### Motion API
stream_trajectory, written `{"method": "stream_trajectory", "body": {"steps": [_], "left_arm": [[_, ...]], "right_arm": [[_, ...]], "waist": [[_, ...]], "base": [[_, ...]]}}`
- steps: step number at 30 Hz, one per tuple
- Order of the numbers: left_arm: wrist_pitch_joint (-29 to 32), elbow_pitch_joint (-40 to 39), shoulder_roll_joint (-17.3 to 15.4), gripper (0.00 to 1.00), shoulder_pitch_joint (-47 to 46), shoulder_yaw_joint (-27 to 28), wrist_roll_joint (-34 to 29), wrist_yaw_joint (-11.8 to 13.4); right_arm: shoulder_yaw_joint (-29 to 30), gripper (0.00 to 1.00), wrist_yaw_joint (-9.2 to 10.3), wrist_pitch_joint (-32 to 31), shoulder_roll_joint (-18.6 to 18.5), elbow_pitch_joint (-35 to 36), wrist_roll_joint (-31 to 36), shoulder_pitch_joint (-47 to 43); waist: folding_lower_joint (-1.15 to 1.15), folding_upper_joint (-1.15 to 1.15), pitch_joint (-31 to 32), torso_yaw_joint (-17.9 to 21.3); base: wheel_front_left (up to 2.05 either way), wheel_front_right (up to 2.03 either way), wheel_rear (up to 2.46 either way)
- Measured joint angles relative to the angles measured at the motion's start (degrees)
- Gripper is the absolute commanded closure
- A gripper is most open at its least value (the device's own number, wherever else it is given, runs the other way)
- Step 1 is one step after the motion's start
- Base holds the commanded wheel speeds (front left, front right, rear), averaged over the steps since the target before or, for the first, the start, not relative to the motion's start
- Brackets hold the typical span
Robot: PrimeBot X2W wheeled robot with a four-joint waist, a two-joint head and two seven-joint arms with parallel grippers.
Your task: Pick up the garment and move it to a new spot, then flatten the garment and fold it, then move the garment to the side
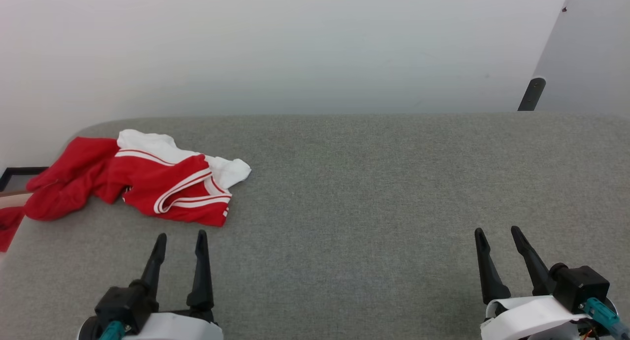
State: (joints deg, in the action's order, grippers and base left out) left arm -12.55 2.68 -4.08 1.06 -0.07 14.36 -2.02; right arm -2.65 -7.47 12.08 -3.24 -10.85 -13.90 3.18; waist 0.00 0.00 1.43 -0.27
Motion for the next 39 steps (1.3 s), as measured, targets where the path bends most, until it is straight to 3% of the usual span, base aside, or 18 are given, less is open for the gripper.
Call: {"method": "stream_trajectory", "body": {"steps": [24,32,39], "left_arm": [[-2.53,0.77,0.56,0.00,0.75,0.45,-7.73,-1.42],[-2.58,2.00,0.52,0.00,1.00,2.57,-6.76,-1.43],[-2.58,3.76,-0.64,0.00,1.97,5.43,-5.33,-0.98]], "right_arm": [[-0.40,0.00,-0.01,2.36,0.09,1.47,10.85,-0.91],[-1.21,0.00,-0.01,2.26,0.14,1.36,10.65,-1.35],[-3.18,0.00,-0.01,2.26,0.14,0.47,10.29,-1.35]], "waist": [[0.00,0.00,1.20,-0.19],[0.00,0.00,1.78,-2.74],[0.00,0.00,2.93,-7.34]], "base": [[0.00,0.00,0.00],[0.00,0.00,0.00],[0.00,0.00,0.00]]}}
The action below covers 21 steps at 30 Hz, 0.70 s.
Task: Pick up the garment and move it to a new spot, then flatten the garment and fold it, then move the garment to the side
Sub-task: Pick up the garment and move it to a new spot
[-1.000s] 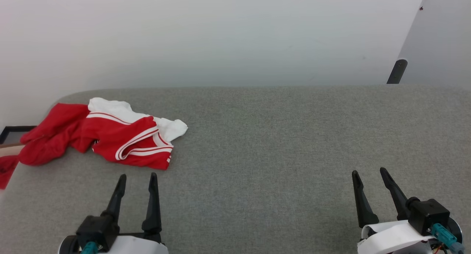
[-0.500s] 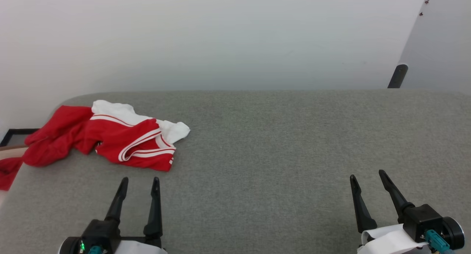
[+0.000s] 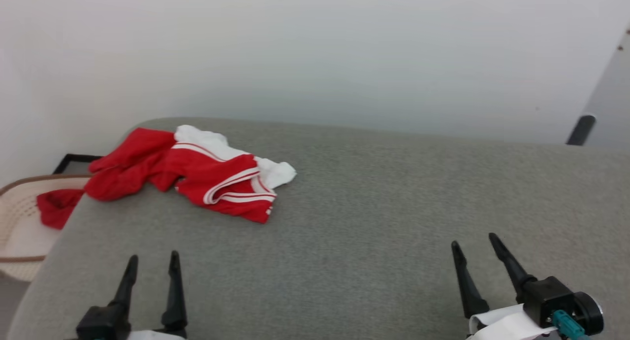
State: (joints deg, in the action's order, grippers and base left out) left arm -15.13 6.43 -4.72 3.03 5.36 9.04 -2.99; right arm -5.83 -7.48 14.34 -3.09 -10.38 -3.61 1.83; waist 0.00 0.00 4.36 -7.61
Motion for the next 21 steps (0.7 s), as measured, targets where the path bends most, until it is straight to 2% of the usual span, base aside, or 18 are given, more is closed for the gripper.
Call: {"method": "stream_trajectory", "body": {"steps": [12,21], "left_arm": [[1.19,0.82,-1.29,0.00,0.79,1.94,2.20,0.40],[7.70,0.51,-3.78,0.00,-4.91,1.31,5.22,-1.46]], "right_arm": [[-3.45,0.00,0.00,0.04,0.05,-1.38,-1.34,1.29],[-3.83,0.00,0.00,0.12,-0.32,-1.19,-1.33,2.30]], "waist": [[0.00,0.00,1.36,-7.05],[0.00,0.00,-0.67,-6.25]], "base": [[0.00,0.00,0.00],[0.00,0.00,0.00]]}}
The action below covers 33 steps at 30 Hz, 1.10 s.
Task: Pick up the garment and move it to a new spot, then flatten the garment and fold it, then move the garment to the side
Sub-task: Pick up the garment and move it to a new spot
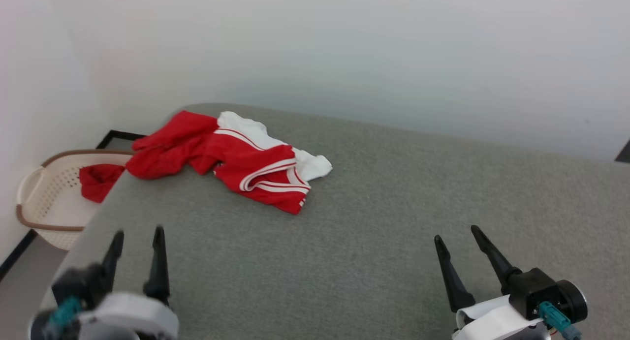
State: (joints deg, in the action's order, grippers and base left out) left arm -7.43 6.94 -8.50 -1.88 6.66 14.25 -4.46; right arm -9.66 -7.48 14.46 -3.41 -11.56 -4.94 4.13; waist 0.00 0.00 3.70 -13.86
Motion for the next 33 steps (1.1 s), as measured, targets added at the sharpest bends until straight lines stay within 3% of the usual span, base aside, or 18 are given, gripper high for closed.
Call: {"method": "stream_trajectory", "body": {"steps": [12,19,33], "left_arm": [[13.88,0.04,-10.42,0.00,-19.07,1.56,7.42,-2.11],[25.37,1.51,-17.52,0.00,-29.04,3.12,13.16,-2.59],[50.77,13.93,-25.93,0.00,-44.93,1.89,19.82,-1.49]], "right_arm": [[0.26,0.00,0.00,-0.07,-2.12,2.97,-0.01,5.63],[0.29,0.00,0.00,0.31,-2.41,4.17,-0.19,9.19],[-0.68,0.00,0.00,0.51,-2.04,7.26,-1.26,14.02]], "waist": [[0.00,0.00,-9.14,4.92],[0.00,0.00,-15.66,8.79],[0.00,0.00,-27.97,15.90]], "base": [[0.00,0.00,0.00],[0.00,0.00,0.00],[0.00,0.00,0.00]]}}
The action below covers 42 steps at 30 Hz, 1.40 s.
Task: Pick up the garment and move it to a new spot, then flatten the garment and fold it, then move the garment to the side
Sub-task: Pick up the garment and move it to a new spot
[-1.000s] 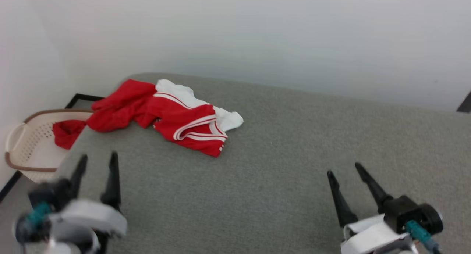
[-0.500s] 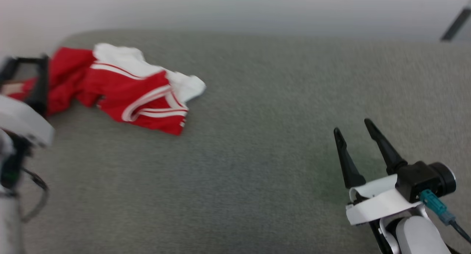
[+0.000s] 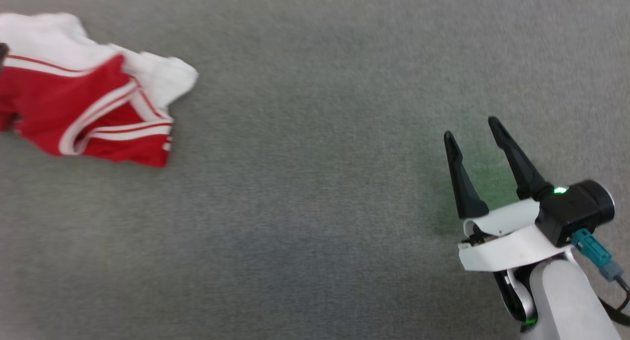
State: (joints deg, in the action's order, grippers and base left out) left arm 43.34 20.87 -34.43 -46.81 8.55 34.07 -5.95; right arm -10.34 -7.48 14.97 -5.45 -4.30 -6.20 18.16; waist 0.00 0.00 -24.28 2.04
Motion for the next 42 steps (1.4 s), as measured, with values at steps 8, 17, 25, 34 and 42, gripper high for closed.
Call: {"method": "stream_trajectory", "body": {"steps": [8,17,25,34,42], "left_arm": [[9.02,7.78,-2.99,0.00,-3.95,-1.69,-0.02,2.57],[15.97,11.59,-4.98,0.00,-6.11,-4.81,-2.46,5.04],[15.25,14.95,-3.12,1.00,-7.84,-4.86,-1.81,6.97],[9.21,15.06,-2.67,1.00,-8.64,-7.55,-3.53,4.02],[2.05,10.00,-2.29,1.00,-12.12,-10.32,-4.98,0.79]], "right_arm": [[-0.78,0.00,-0.01,0.00,0.04,1.57,-0.54,1.29],[-0.80,0.00,-0.01,0.00,-0.18,2.44,-0.73,1.76],[-0.97,0.00,-0.01,0.00,-0.23,1.82,-0.79,2.33],[-0.21,0.00,-0.01,-0.01,-0.34,0.43,-0.96,-0.52],[0.07,0.00,-0.01,-0.46,-0.32,-0.29,-0.93,-4.29]], "waist": [[0.00,0.00,-4.88,3.67],[0.00,0.00,-7.20,6.08],[0.00,0.00,-6.47,5.93],[0.00,0.00,-1.64,4.27],[0.00,0.00,4.83,2.05]], "base": [[0.00,0.00,0.00],[0.00,0.00,0.00],[0.00,0.00,0.00],[0.00,0.00,0.00],[0.00,0.00,0.00]]}}
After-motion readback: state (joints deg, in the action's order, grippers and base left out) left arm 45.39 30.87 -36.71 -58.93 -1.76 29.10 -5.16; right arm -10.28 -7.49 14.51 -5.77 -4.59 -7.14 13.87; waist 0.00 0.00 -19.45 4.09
